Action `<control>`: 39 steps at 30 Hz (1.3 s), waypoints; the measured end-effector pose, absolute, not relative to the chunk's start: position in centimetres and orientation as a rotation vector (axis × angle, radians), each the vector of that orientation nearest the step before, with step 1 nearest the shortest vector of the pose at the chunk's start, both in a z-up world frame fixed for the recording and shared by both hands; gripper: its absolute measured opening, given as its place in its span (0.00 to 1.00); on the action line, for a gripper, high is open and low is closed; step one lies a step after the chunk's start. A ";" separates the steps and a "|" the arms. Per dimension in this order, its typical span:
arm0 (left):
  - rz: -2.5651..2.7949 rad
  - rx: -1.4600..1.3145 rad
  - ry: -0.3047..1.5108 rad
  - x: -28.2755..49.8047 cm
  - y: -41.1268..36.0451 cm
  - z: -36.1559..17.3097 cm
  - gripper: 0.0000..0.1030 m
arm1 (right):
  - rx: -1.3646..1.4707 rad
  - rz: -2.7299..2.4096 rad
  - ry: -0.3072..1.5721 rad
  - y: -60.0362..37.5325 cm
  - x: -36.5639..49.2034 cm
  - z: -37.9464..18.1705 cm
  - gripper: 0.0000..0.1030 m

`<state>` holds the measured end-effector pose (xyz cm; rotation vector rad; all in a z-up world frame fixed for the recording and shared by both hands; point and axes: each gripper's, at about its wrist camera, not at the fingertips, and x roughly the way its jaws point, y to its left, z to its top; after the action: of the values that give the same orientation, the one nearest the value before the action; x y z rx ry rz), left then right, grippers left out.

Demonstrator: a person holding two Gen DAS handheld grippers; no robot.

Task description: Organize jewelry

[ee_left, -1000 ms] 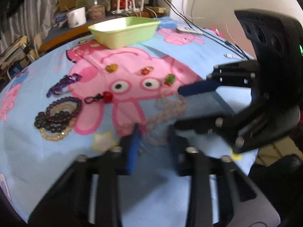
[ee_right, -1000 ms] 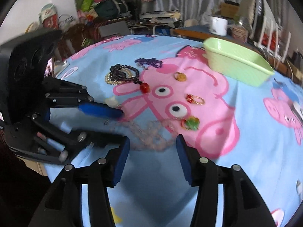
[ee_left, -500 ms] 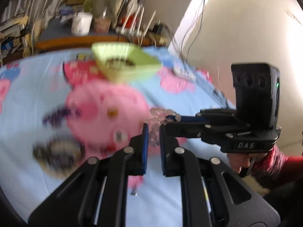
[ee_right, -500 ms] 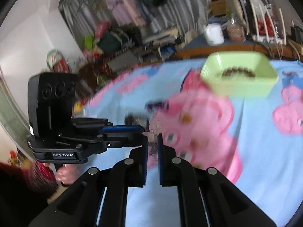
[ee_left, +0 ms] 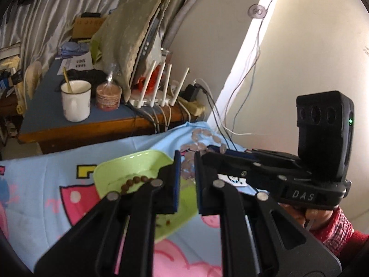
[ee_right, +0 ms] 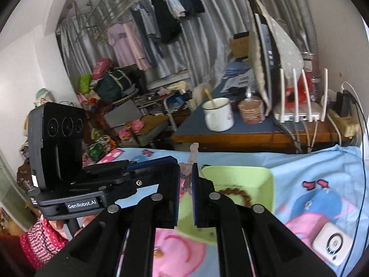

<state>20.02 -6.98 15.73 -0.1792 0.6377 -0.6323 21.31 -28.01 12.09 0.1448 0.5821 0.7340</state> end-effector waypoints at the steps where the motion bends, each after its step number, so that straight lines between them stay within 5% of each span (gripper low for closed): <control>1: -0.635 -0.189 0.654 20.8 -7.4 15.1 0.10 | 0.139 0.722 0.587 -28.2 21.7 11.6 0.00; 6: -0.621 -0.206 0.748 23.2 -9.0 10.9 0.10 | 0.199 0.662 0.684 -30.0 24.3 6.5 0.00; 8: -0.580 -0.184 0.843 23.9 -9.8 8.2 0.28 | 0.213 0.635 0.739 -30.2 24.6 4.0 0.00; 10: -0.538 -0.151 0.921 24.3 -9.9 6.1 0.32 | 0.167 0.604 0.813 -29.9 24.9 1.6 0.06; 21: -0.447 -0.201 0.752 16.6 -1.9 9.7 0.32 | 0.212 0.646 0.739 -31.2 18.0 3.6 0.10; 35: -0.357 -0.210 0.761 2.5 3.8 4.4 0.32 | 0.198 0.583 0.886 -30.4 7.6 -3.2 0.11; 39: -0.364 -0.196 0.754 0.7 3.9 4.1 0.32 | 0.335 0.655 0.825 -31.6 6.7 -4.2 0.33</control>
<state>0.65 3.85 4.05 -0.1958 0.7543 -0.3643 6.67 -31.64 -4.21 0.3347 0.8251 0.6546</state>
